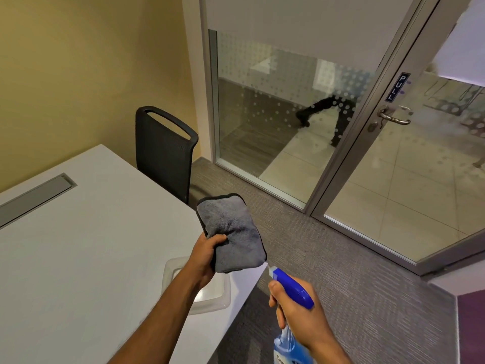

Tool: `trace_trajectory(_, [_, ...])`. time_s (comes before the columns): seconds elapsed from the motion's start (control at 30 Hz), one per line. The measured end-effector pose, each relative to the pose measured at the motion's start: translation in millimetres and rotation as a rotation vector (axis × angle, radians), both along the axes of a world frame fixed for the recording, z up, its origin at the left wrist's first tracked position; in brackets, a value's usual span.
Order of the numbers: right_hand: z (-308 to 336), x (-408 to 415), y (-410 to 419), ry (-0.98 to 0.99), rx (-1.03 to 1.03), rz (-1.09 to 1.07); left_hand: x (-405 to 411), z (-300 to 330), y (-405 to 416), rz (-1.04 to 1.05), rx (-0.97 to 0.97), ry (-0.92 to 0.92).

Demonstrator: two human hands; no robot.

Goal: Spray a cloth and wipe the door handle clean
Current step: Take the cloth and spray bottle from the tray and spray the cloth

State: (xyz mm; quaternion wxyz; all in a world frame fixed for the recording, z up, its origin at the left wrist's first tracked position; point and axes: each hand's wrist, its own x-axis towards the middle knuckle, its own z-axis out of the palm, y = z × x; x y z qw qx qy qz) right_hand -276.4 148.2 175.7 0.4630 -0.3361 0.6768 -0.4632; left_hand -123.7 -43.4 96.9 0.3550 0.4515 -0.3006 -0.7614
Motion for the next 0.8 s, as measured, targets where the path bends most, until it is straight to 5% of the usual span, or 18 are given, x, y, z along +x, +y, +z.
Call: trace_trajectory(0.8, [0.9, 23.1, -36.5, -0.018, -0.189, 0.021, 55.9, 3.1, -3.5, 0.023, -0.023, -0.042])
